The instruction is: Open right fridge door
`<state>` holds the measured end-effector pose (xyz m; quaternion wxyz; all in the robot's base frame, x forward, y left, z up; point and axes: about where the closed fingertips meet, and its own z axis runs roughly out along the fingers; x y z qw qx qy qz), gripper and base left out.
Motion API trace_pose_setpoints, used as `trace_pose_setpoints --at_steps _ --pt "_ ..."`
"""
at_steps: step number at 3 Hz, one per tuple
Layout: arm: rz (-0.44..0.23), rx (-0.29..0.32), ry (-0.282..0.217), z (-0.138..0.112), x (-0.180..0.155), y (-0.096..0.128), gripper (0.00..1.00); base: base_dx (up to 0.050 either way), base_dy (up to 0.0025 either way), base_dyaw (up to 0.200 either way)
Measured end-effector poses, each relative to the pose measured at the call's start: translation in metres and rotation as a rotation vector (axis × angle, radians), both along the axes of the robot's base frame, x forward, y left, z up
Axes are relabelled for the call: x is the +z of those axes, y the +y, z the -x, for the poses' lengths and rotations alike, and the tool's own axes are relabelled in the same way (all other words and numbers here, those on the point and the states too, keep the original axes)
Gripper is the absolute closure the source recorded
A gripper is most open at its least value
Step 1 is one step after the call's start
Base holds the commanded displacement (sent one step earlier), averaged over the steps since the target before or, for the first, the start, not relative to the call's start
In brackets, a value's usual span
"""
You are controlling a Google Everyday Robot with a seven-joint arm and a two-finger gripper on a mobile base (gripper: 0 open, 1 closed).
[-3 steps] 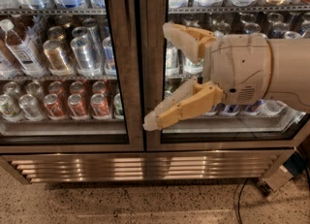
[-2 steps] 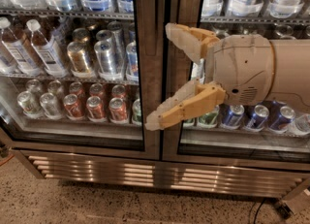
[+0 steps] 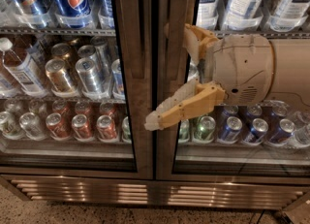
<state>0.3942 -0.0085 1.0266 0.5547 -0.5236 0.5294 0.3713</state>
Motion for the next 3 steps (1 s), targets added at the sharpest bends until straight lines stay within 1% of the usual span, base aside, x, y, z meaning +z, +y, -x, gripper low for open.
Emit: trace_pose_setpoints --at_steps 1,2,3 --pt "0.0 0.0 0.0 0.0 0.0 0.0 0.0 -0.021 -0.00185 0.182" --pt "0.0 0.0 0.0 0.0 0.0 0.0 0.0 0.0 0.0 0.0" --pt "0.0 0.0 0.0 0.0 0.0 0.0 0.19 0.0 0.0 0.0"
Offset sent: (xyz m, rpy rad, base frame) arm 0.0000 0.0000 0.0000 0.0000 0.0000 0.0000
